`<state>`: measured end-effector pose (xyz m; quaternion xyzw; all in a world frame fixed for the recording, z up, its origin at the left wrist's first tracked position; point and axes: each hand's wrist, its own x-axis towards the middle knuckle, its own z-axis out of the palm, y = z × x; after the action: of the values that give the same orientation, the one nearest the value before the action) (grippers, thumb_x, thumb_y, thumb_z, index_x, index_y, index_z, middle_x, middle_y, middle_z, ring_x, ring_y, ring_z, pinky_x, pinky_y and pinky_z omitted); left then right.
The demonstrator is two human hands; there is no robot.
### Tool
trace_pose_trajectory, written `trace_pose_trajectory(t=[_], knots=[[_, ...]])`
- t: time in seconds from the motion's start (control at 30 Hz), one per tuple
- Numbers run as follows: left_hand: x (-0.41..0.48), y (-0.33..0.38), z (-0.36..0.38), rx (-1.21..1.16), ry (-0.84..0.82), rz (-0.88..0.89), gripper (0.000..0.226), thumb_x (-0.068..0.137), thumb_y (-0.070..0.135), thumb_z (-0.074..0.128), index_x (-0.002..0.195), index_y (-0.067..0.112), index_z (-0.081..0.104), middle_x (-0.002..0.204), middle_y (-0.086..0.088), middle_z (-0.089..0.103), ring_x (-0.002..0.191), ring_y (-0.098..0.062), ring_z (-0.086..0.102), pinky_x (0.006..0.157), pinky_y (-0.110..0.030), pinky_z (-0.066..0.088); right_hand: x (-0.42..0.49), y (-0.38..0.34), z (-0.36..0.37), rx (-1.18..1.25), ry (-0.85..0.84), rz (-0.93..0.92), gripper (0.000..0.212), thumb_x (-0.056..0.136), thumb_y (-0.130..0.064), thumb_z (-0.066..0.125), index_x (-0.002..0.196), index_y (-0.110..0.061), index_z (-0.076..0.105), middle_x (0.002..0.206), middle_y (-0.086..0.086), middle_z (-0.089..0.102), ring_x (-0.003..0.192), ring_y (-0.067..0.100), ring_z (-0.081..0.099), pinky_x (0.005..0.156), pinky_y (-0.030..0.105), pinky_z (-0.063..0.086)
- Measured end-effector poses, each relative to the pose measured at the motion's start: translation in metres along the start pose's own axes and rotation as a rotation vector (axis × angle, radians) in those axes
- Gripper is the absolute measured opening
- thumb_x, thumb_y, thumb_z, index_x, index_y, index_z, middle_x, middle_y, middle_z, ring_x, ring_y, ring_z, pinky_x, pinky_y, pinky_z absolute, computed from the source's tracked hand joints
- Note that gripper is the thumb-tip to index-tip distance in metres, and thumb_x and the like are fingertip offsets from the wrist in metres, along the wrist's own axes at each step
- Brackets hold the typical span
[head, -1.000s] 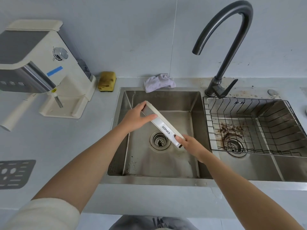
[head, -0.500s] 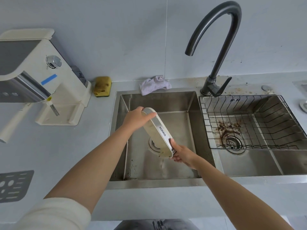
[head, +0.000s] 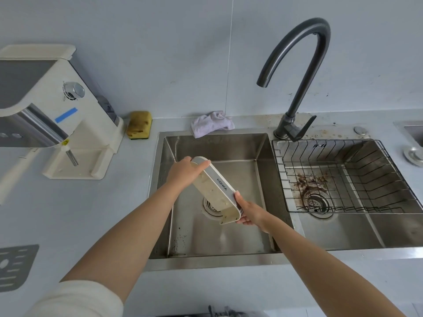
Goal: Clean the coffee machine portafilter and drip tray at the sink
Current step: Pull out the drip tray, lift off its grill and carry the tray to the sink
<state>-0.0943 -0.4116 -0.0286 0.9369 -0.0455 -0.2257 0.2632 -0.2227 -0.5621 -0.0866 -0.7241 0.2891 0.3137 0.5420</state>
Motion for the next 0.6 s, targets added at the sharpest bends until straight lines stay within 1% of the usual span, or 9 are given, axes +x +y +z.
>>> trace_pose_trajectory(t=[0.13, 0.2, 0.27, 0.33, 0.37, 0.4, 0.47, 0.53, 0.6], knots=[[0.001, -0.002, 0.0, -0.056, 0.018, 0.007, 0.065, 0.087, 0.058, 0.042, 0.129, 0.008, 0.047, 0.127, -0.011, 0.055, 0.119, -0.029, 0.049, 0.087, -0.034, 0.039, 0.002, -0.006, -0.008, -0.088, 0.062, -0.035, 0.067, 0.091, -0.061, 0.015, 0.088, -0.013, 0.061, 0.09, 0.006, 0.062, 0.084, 0.017, 0.056, 0.086, 0.03, 0.043], [0.0, -0.003, -0.001, -0.106, 0.01, 0.021, 0.065, 0.088, 0.056, 0.042, 0.135, 0.011, 0.043, 0.133, -0.009, 0.052, 0.123, -0.028, 0.046, 0.092, -0.035, 0.038, 0.002, -0.009, -0.013, -0.11, 0.083, -0.071, 0.066, 0.092, -0.059, 0.018, 0.083, -0.012, 0.063, 0.088, 0.006, 0.063, 0.079, 0.016, 0.056, 0.08, 0.027, 0.04], [0.001, -0.006, -0.002, -0.196, -0.028, 0.022, 0.068, 0.089, 0.054, 0.044, 0.143, 0.015, 0.031, 0.144, -0.007, 0.041, 0.131, -0.027, 0.039, 0.102, -0.036, 0.034, 0.001, -0.015, -0.019, -0.161, 0.134, -0.113, 0.067, 0.093, -0.056, 0.023, 0.088, -0.004, 0.064, 0.095, 0.012, 0.064, 0.086, 0.02, 0.056, 0.084, 0.031, 0.04], [0.001, -0.011, -0.001, -0.359, -0.093, -0.007, 0.077, 0.087, 0.057, 0.046, 0.149, 0.022, 0.016, 0.153, -0.002, 0.027, 0.139, -0.024, 0.029, 0.109, -0.038, 0.027, -0.001, -0.021, -0.026, -0.251, 0.198, -0.165, 0.057, 0.093, -0.054, 0.028, 0.079, -0.008, 0.059, 0.094, 0.015, 0.06, 0.092, 0.026, 0.056, 0.081, 0.032, 0.04], [0.002, -0.014, 0.0, -0.445, -0.128, -0.024, 0.082, 0.085, 0.059, 0.047, 0.149, 0.025, 0.01, 0.155, 0.001, 0.022, 0.141, -0.023, 0.025, 0.111, -0.039, 0.024, -0.001, -0.023, -0.029, -0.285, 0.223, -0.183, 0.051, 0.093, -0.053, 0.031, 0.083, -0.01, 0.057, 0.096, 0.014, 0.058, 0.097, 0.028, 0.057, 0.08, 0.032, 0.039], [0.004, -0.018, 0.002, -0.52, -0.165, -0.044, 0.086, 0.083, 0.062, 0.047, 0.149, 0.027, 0.005, 0.156, 0.002, 0.018, 0.142, -0.022, 0.021, 0.113, -0.041, 0.02, -0.001, -0.025, -0.032, -0.307, 0.242, -0.192, 0.047, 0.093, -0.052, 0.034, 0.098, -0.011, 0.056, 0.104, 0.013, 0.058, 0.104, 0.029, 0.056, 0.081, 0.032, 0.039], [0.006, -0.024, 0.004, -0.669, -0.243, -0.08, 0.101, 0.071, 0.074, 0.049, 0.149, 0.03, 0.001, 0.157, 0.003, 0.015, 0.143, -0.021, 0.017, 0.116, -0.045, 0.013, -0.001, -0.027, -0.036, -0.355, 0.293, -0.215, 0.059, 0.092, -0.05, 0.041, 0.131, -0.007, 0.037, 0.12, 0.014, 0.055, 0.109, 0.029, 0.054, 0.081, 0.031, 0.04], [0.009, -0.028, 0.005, -0.865, -0.315, -0.089, 0.116, 0.057, 0.08, 0.055, 0.149, 0.029, 0.006, 0.156, 0.002, 0.019, 0.143, -0.018, 0.018, 0.118, -0.044, 0.009, 0.001, -0.027, -0.04, -0.38, 0.359, -0.286, 0.067, 0.088, -0.049, 0.049, 0.136, -0.007, 0.027, 0.124, 0.011, 0.054, 0.102, 0.025, 0.054, 0.074, 0.028, 0.041], [0.012, -0.029, 0.006, -1.055, -0.331, -0.084, 0.104, 0.066, 0.069, 0.056, 0.149, 0.02, 0.015, 0.151, -0.002, 0.032, 0.138, -0.017, 0.03, 0.119, -0.04, 0.013, 0.004, -0.027, -0.045, -0.383, 0.41, -0.355, 0.077, 0.084, -0.049, 0.055, 0.14, -0.008, 0.021, 0.125, 0.002, 0.048, 0.106, 0.021, 0.049, 0.076, 0.026, 0.038]])
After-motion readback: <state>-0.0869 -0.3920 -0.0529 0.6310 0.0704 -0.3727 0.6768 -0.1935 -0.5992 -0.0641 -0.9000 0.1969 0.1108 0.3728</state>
